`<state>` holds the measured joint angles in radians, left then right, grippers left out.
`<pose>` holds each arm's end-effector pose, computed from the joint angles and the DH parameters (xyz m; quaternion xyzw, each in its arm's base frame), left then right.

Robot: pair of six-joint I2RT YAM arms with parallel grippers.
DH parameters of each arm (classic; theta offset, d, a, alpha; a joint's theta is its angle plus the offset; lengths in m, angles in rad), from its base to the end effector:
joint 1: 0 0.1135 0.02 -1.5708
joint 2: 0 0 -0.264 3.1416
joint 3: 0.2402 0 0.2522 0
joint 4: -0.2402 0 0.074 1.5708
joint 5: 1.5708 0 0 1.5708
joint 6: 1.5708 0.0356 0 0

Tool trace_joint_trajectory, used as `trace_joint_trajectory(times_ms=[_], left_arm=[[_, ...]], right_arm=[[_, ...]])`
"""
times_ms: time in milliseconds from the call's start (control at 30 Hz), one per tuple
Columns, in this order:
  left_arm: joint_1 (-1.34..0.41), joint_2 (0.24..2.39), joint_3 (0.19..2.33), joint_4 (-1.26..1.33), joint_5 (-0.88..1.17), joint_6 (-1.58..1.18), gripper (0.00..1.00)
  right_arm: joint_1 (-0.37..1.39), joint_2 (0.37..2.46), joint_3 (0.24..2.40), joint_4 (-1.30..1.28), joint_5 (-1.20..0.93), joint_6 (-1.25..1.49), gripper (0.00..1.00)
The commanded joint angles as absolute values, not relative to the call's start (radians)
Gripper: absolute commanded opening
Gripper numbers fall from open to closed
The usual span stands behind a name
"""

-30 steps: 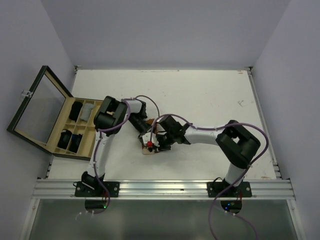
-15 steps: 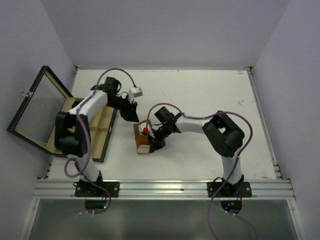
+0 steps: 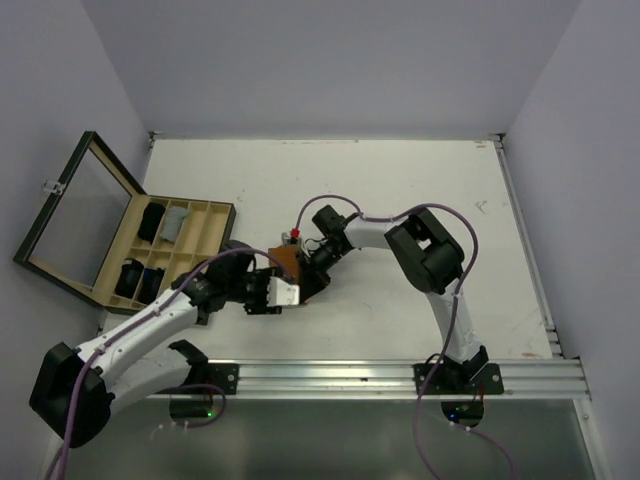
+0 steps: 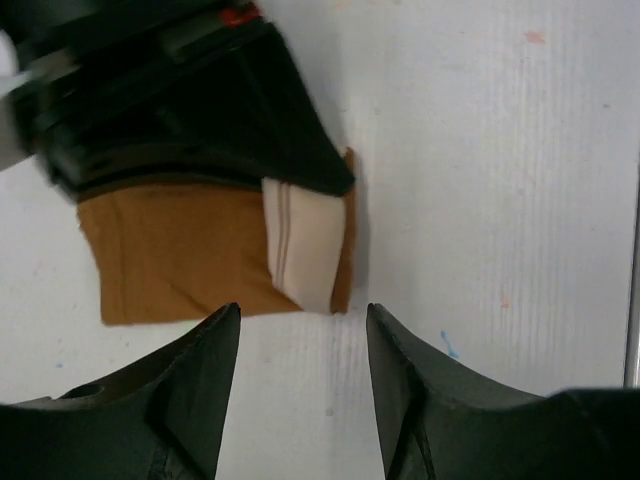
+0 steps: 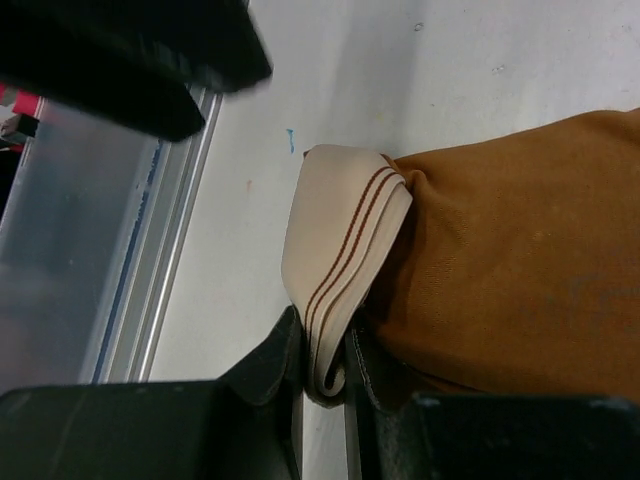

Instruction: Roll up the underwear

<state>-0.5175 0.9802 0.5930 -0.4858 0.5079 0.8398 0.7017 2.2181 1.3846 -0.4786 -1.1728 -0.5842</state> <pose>0.1566 -0.1090 0.2153 0.6379 0.6541 -0.1799 0.3645 0.2925 0.2902 0.0982 -0.5523 0.6183 0.5541 0.0750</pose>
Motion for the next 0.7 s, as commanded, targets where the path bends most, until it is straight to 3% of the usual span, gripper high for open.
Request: trace_joint_trajectory(times_ms=[0,367,567,633,667], left_arm=[[-0.685,0.985,0.549,-0.319,0.301,0.887,0.57],[-0.859,1.173,0.519,-0.201,0.141,0.899,0.57],[-0.879,1.233,0.499,-0.196,0.129,0.902,0.49],[-0.888,1.261,0.492,-0.207,0.127,0.899,0.42],[-0.888,1.287,0.491,-0.203,0.121,0.885,0.33]], right_arm=[[0.716,2.298,1.365,-0.551,-1.008,-0.572,0.0],[0.716,2.329,1.391,-0.569,-1.019,-0.538,0.0],[0.713,2.344,1.407,-0.578,-1.022,-0.525,0.0],[0.713,2.347,1.41,-0.581,-1.023,-0.525,0.0],[0.713,2.345,1.408,-0.58,-1.023,-0.525,0.0]])
